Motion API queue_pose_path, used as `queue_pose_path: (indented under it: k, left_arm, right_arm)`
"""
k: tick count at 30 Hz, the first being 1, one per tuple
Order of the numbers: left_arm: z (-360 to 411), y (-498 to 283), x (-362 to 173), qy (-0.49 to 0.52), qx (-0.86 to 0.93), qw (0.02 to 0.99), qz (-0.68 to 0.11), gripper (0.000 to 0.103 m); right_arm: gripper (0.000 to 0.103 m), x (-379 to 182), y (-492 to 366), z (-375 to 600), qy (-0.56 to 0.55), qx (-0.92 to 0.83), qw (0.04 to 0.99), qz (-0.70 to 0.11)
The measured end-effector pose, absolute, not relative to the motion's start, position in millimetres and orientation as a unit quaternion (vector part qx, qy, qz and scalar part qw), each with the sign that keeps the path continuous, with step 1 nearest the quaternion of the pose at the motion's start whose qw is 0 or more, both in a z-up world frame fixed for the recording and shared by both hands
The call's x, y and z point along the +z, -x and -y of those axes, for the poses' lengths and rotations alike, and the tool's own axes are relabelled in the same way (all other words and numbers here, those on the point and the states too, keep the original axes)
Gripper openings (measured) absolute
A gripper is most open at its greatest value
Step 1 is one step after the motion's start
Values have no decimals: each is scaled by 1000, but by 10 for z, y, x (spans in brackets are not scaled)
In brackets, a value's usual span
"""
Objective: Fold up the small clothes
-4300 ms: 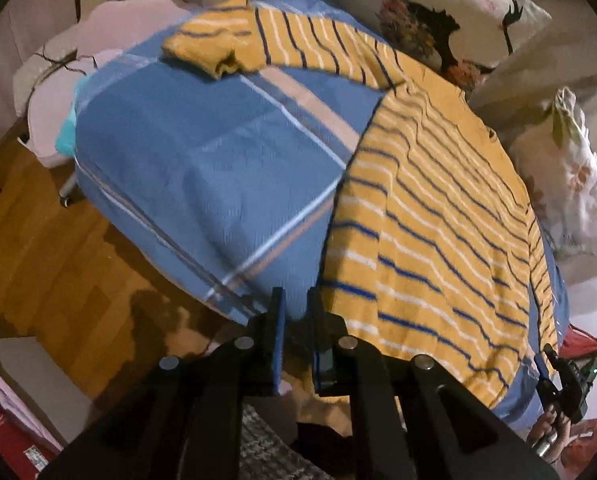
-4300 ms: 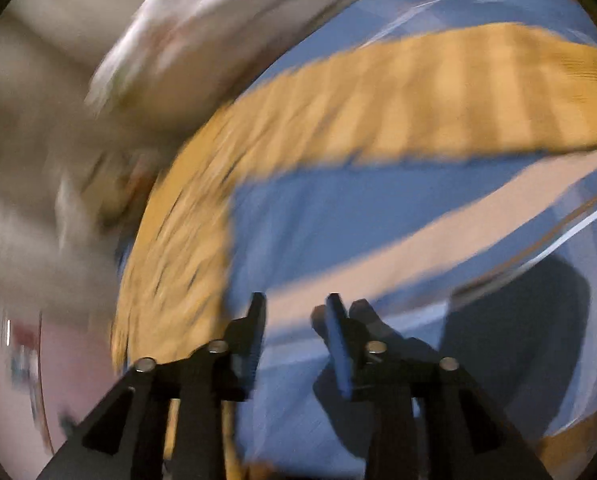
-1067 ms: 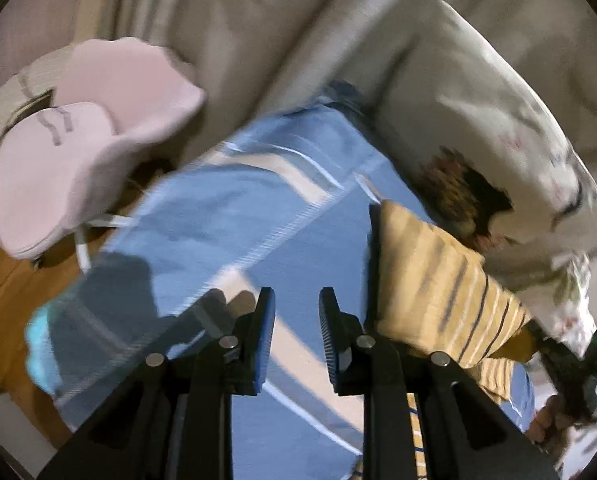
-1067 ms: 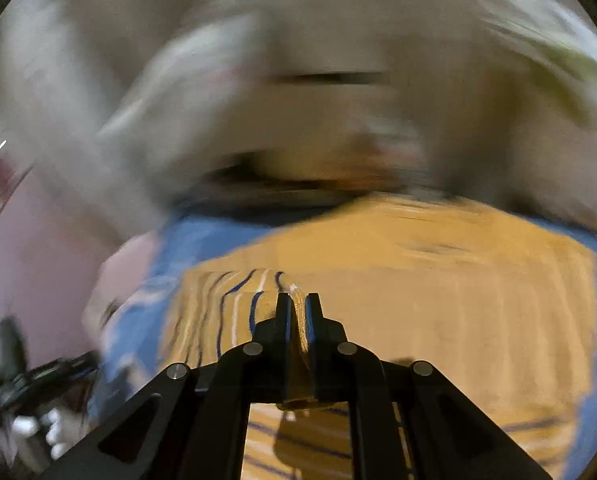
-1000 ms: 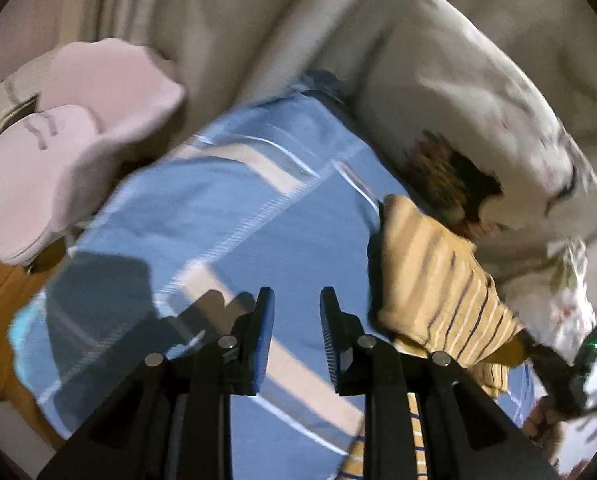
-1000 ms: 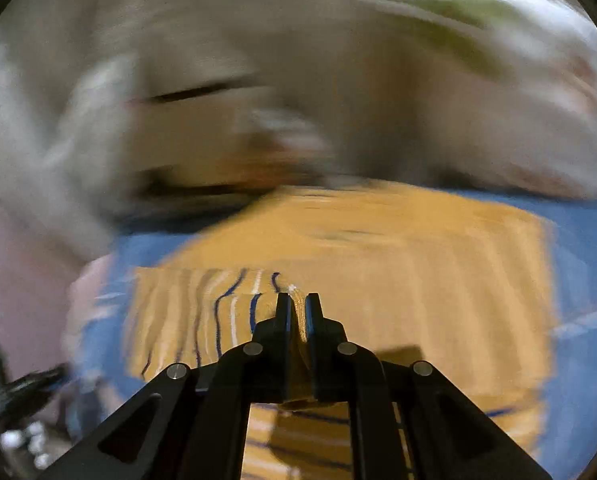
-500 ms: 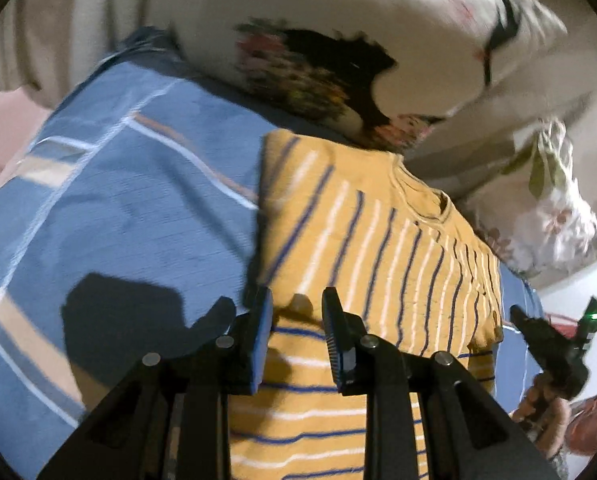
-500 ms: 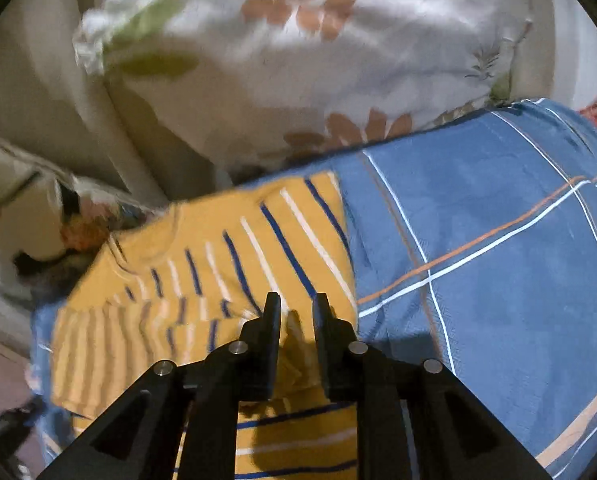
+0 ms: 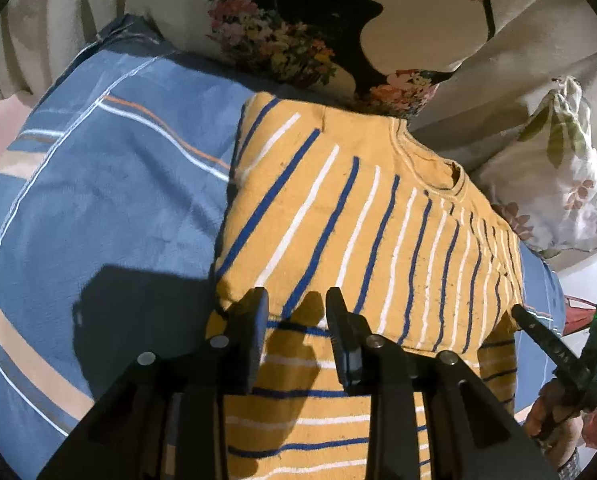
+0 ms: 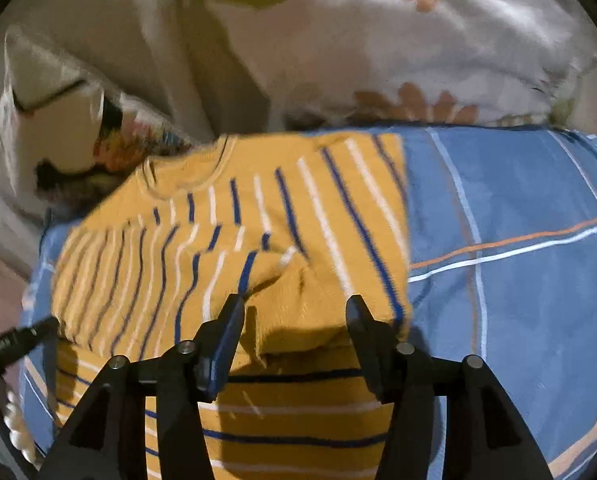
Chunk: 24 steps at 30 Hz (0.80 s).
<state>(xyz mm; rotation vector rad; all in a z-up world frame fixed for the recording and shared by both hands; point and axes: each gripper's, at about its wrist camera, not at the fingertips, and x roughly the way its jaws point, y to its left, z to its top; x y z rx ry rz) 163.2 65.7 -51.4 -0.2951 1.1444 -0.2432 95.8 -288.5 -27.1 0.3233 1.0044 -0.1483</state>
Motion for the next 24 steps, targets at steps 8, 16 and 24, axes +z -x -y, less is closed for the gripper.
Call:
queue_pose_path:
  k: [8,16,24]
  left_arm:
    - [-868,-1391,-338,146,-88,838,-518,28]
    - [-1159,-1017,-368,157,-49,836,-523,28]
    - [-1135,-504,-555,177,-49,820,-542,28]
  right_arm:
    - [14,-253,-937,3034,-119,-106,860,-486]
    - [24,-93,-730,3364,-185,-155,860,-450]
    - [33,-118,-215,3222,-230,-15,851,-472]
